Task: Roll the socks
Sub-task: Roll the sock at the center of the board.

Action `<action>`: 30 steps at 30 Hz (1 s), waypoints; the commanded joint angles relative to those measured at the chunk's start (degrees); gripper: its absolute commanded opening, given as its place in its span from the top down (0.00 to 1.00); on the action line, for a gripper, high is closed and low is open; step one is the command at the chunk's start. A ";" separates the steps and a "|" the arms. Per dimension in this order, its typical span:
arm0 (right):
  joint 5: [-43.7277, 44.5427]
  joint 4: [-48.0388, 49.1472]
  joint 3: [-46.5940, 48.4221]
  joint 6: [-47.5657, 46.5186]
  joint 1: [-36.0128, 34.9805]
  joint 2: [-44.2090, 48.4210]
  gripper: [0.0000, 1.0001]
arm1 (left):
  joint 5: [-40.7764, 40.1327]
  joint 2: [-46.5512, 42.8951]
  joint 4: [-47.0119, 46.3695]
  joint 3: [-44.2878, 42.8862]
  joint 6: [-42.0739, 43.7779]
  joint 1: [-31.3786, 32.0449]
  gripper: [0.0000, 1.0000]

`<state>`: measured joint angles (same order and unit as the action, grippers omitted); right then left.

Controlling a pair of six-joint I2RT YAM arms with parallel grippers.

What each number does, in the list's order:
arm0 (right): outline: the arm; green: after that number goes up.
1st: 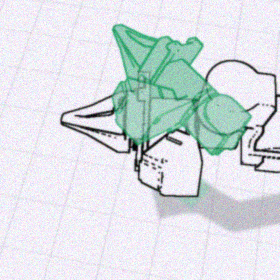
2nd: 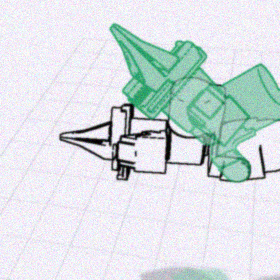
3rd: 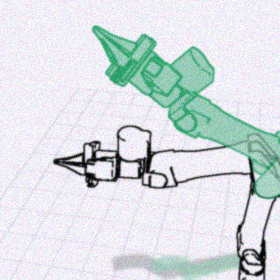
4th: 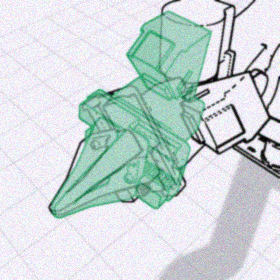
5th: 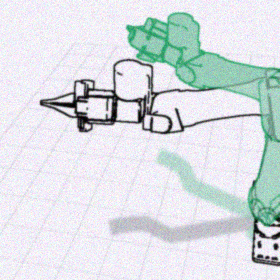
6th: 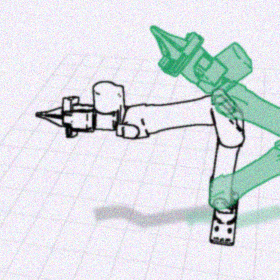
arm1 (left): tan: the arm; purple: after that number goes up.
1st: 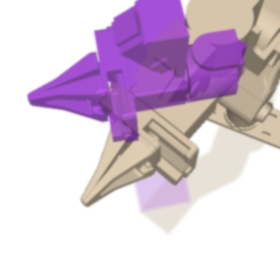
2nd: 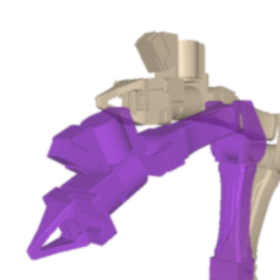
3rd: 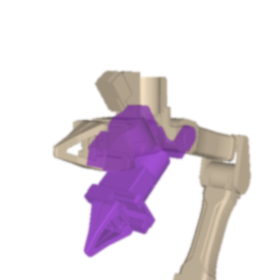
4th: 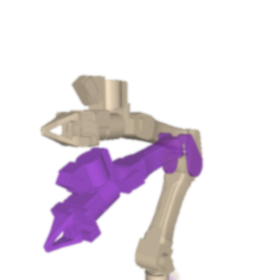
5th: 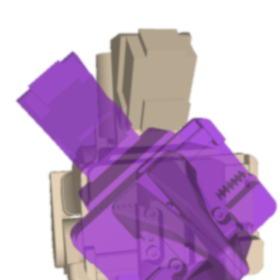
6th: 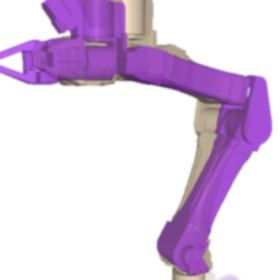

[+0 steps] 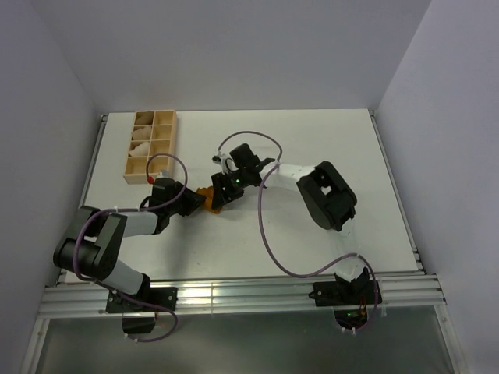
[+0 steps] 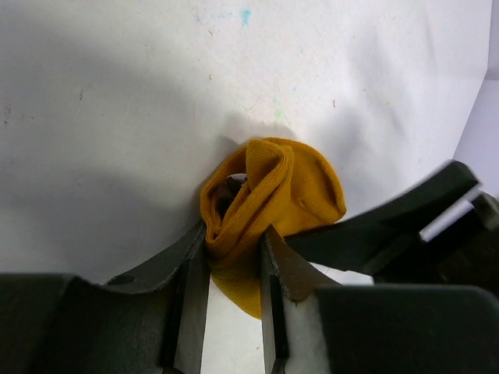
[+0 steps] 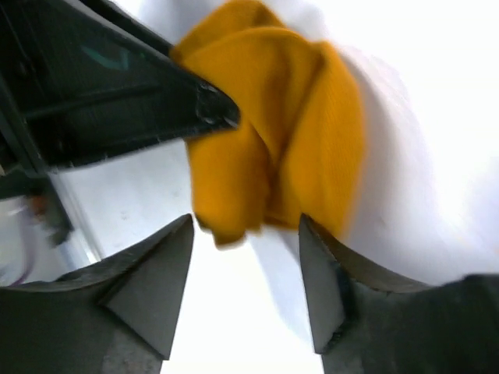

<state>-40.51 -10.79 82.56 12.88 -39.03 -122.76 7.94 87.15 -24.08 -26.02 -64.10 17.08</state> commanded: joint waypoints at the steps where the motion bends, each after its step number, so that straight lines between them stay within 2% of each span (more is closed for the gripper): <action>1: 15.77 1.02 -3.37 -3.91 -1.31 8.91 0.36 | -1.18 1.79 6.14 -0.96 2.92 0.06 0.75; 6: 31.96 1.91 -7.06 -9.71 -6.40 15.96 0.24 | -0.65 1.79 8.25 -2.63 3.45 0.32 0.76; 8: 40.37 2.08 -7.50 -12.27 -10.18 16.85 0.22 | -0.65 1.70 8.87 -3.07 3.63 0.23 0.76; 14: 56.83 2.44 -7.15 -20.70 -18.79 16.68 0.15 | 0.23 2.23 9.93 -4.04 3.98 0.32 0.76; 19: 65.02 7.70 -8.99 -27.02 -23.81 15.27 0.14 | 0.93 2.67 10.27 -4.30 3.98 0.41 0.76; 30: 69.78 18.25 -12.69 -33.45 -26.80 9.92 0.14 | 2.42 4.08 10.98 -5.71 3.98 0.41 0.76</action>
<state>25.50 1.26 70.24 -17.50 -64.82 -111.26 10.09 89.32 -17.69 -31.29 -62.15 17.12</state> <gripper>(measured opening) 0.863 0.317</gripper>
